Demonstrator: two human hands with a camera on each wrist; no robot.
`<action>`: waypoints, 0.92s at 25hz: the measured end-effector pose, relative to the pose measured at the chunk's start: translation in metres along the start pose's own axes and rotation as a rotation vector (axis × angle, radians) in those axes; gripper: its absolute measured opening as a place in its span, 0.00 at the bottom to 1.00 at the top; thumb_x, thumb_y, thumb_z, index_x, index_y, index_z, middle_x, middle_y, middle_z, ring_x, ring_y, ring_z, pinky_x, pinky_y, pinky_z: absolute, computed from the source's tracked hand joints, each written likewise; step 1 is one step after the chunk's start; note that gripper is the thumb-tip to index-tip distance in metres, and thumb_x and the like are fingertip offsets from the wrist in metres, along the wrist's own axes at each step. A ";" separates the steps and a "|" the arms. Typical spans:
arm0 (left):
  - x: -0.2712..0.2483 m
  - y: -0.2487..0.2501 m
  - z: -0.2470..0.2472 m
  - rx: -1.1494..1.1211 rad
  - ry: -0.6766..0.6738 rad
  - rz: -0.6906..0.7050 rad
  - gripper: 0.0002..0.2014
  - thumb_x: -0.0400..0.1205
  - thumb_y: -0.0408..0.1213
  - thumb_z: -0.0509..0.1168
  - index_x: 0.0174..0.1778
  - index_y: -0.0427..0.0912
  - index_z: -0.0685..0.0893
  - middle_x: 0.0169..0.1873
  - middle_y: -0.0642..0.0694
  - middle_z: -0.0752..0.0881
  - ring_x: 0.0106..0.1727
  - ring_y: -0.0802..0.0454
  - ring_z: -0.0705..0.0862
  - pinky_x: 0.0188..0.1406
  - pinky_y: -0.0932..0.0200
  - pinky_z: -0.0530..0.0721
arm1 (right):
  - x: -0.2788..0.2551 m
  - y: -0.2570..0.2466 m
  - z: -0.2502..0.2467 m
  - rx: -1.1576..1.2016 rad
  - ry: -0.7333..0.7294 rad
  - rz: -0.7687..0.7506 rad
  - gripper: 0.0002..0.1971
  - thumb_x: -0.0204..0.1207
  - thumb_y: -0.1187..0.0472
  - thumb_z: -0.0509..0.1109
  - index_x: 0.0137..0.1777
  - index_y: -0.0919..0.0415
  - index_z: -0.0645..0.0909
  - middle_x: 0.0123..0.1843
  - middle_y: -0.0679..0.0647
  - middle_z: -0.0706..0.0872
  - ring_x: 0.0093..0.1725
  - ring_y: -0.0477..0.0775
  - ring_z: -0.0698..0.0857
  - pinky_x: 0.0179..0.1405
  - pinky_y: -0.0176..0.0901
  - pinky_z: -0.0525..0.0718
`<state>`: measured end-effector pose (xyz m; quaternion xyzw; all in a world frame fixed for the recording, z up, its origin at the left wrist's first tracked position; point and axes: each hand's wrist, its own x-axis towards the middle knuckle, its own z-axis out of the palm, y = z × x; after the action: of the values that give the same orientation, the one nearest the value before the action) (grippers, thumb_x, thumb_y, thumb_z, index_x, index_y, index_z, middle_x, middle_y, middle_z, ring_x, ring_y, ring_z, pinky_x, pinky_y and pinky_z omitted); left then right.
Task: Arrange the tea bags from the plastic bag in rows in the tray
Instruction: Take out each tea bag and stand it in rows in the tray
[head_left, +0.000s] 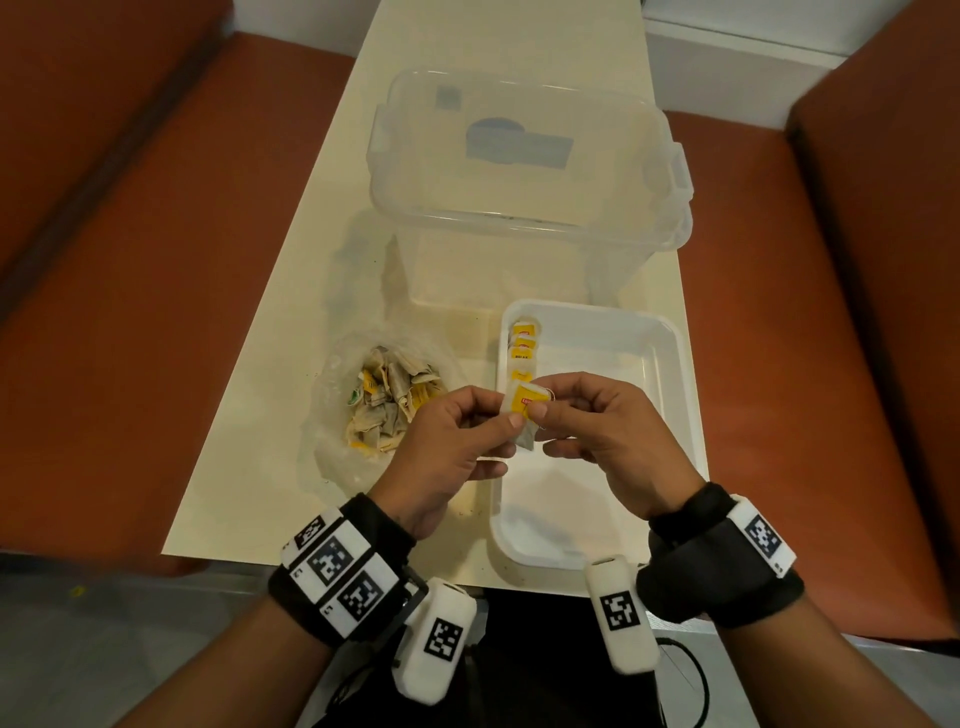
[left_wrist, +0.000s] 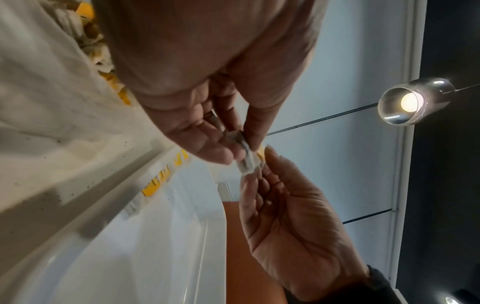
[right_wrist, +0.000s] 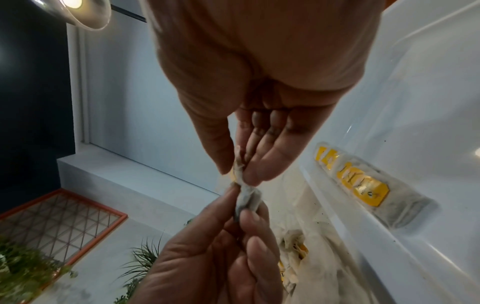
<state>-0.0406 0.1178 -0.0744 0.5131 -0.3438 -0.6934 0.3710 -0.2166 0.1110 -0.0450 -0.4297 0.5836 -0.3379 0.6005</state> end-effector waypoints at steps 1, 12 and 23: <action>-0.001 0.000 0.000 0.002 -0.006 -0.005 0.06 0.81 0.35 0.73 0.52 0.40 0.88 0.37 0.48 0.89 0.36 0.57 0.86 0.35 0.62 0.86 | 0.000 0.001 -0.001 -0.028 -0.004 -0.005 0.08 0.77 0.64 0.76 0.55 0.60 0.89 0.46 0.57 0.94 0.43 0.52 0.91 0.43 0.41 0.89; -0.020 0.009 -0.055 0.116 0.148 0.034 0.04 0.81 0.41 0.71 0.48 0.46 0.87 0.39 0.50 0.88 0.34 0.56 0.83 0.30 0.61 0.78 | 0.035 0.031 -0.027 -0.505 -0.077 0.141 0.03 0.80 0.59 0.74 0.51 0.56 0.85 0.45 0.57 0.93 0.43 0.51 0.90 0.45 0.45 0.86; -0.032 -0.004 -0.074 0.190 0.181 -0.001 0.05 0.82 0.41 0.70 0.49 0.45 0.87 0.40 0.48 0.89 0.35 0.55 0.83 0.33 0.59 0.78 | 0.073 0.049 -0.013 -0.644 -0.032 0.295 0.06 0.75 0.64 0.75 0.48 0.57 0.81 0.35 0.55 0.92 0.32 0.50 0.88 0.34 0.41 0.84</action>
<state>0.0362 0.1405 -0.0809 0.6067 -0.3729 -0.6085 0.3501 -0.2273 0.0628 -0.1192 -0.5135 0.7066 -0.0394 0.4853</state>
